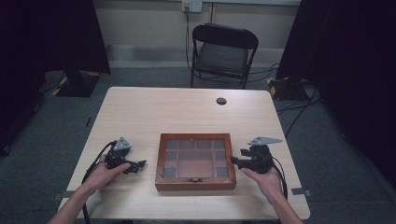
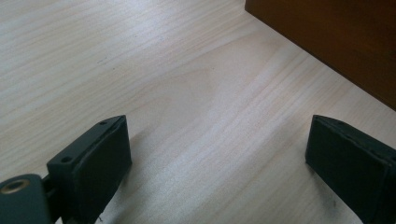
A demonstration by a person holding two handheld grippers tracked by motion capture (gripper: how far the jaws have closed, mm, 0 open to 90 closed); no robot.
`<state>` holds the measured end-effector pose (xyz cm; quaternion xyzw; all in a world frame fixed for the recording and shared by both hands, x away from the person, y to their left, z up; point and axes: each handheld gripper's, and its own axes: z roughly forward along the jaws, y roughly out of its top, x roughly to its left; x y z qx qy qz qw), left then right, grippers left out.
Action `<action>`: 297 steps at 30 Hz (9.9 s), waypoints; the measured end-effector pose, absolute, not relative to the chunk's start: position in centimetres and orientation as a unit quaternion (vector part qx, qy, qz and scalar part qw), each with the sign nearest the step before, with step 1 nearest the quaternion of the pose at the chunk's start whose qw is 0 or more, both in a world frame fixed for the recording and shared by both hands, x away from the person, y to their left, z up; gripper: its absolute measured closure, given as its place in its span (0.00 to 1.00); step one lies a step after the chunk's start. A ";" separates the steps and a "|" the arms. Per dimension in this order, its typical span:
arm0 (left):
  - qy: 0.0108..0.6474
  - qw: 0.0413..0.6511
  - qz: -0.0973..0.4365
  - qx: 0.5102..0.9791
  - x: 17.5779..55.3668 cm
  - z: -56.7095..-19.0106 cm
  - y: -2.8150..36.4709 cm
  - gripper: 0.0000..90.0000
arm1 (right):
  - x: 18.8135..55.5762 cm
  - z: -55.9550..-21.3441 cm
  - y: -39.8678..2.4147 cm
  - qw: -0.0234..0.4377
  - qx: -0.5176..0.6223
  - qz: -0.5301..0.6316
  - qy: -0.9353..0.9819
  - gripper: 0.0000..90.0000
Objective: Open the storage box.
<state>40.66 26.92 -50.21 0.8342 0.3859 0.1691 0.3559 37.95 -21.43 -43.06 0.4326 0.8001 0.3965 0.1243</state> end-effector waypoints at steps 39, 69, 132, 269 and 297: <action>0.386 0.355 0.169 0.834 40.7 -50.2 26.9 0.07 | 36.8 -39.9 -13.3 0.028 0.305 0.457 0.835 0.65; 0.388 0.357 0.167 0.833 40.6 -50.2 26.9 0.07 | 35.3 -43.2 -10.9 -0.029 0.235 0.411 0.880 0.86; 0.386 0.356 0.168 0.834 40.7 -50.2 26.9 0.07 | 35.7 -41.0 -10.6 -0.024 0.220 0.413 0.883 0.89; 0.386 0.356 0.168 0.834 40.7 -50.2 26.9 0.07 | 39.6 -32.6 -10.1 0.015 0.230 0.452 0.862 0.91; 0.386 0.356 0.168 0.834 40.7 -50.2 26.9 0.07 | 40.4 -31.9 -10.0 0.011 0.236 0.457 0.858 0.91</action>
